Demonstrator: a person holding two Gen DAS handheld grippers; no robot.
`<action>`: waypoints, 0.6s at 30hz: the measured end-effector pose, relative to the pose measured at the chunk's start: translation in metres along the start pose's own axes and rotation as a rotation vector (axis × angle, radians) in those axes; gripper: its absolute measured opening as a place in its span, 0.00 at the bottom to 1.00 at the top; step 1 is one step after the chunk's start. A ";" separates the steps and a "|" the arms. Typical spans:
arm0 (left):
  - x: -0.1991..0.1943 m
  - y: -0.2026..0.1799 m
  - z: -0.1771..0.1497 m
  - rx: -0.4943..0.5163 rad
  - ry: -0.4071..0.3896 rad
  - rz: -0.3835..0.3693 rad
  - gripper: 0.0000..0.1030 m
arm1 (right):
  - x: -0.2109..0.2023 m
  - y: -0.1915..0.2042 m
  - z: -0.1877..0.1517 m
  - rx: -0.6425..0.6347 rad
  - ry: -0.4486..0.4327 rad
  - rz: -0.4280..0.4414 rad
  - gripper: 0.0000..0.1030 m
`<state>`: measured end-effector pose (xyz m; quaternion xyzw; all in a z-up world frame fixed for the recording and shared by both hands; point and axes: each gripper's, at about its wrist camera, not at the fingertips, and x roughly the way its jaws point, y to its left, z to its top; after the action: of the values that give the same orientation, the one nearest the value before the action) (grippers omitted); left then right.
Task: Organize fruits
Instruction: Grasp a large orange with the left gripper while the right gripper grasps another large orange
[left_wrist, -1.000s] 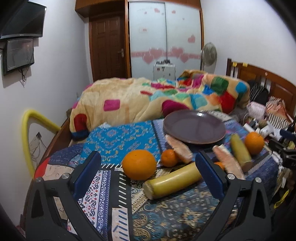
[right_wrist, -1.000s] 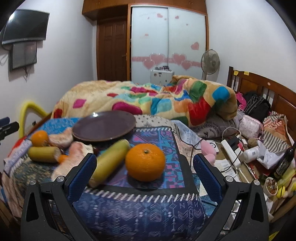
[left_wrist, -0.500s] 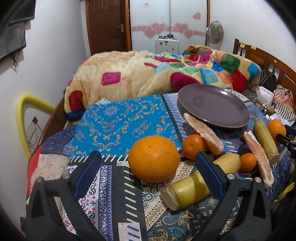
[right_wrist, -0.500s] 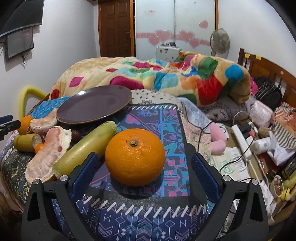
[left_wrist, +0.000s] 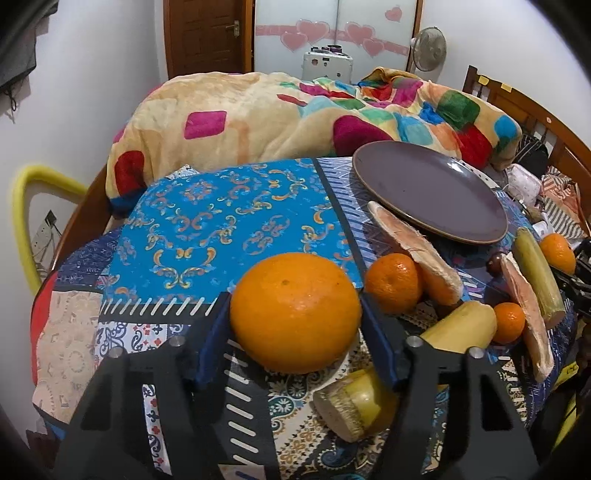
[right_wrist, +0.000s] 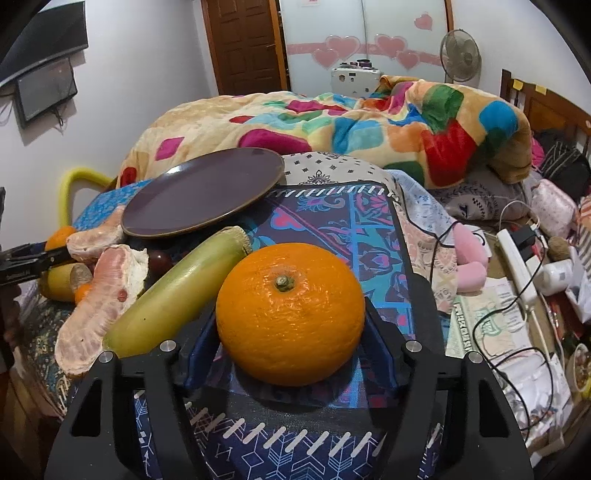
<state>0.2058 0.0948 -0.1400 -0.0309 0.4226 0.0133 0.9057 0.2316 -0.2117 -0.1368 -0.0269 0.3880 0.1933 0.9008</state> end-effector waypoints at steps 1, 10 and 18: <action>0.000 -0.001 0.000 0.004 -0.001 0.006 0.65 | 0.000 0.002 0.000 -0.014 -0.001 -0.010 0.64; -0.022 0.001 0.008 -0.016 -0.049 0.011 0.64 | -0.008 0.001 0.005 -0.017 -0.020 -0.030 0.63; -0.056 -0.006 0.029 -0.011 -0.132 0.000 0.64 | -0.029 0.003 0.024 -0.014 -0.091 -0.024 0.63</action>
<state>0.1920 0.0911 -0.0781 -0.0349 0.3620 0.0177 0.9313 0.2288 -0.2132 -0.0996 -0.0292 0.3447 0.1865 0.9195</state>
